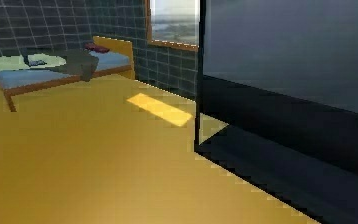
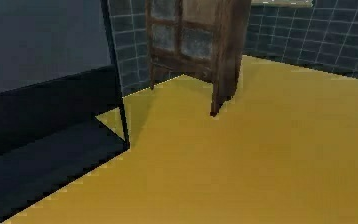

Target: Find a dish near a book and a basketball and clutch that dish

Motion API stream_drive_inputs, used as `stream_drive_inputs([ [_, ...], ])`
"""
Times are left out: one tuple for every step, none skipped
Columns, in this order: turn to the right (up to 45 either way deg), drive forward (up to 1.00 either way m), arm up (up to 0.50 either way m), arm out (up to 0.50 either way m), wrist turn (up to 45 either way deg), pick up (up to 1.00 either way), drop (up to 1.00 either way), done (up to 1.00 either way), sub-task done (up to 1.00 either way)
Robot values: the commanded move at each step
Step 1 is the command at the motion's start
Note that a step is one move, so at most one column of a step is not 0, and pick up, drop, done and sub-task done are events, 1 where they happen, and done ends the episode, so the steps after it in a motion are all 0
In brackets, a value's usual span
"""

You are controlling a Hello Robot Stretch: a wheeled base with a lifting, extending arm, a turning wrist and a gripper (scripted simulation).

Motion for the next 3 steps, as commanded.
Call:
stream_drive_inputs([
  [45.0,0.00,0.00,0.00,0.0,0.00,0.00,0.00,0.00],
  [42.0,0.00,0.00,0.00,0.0,0.00,0.00,0.00,0.00],
  [0.0,0.05,0.00,0.00,0.0,0.00,0.00,0.00,0.00],
])
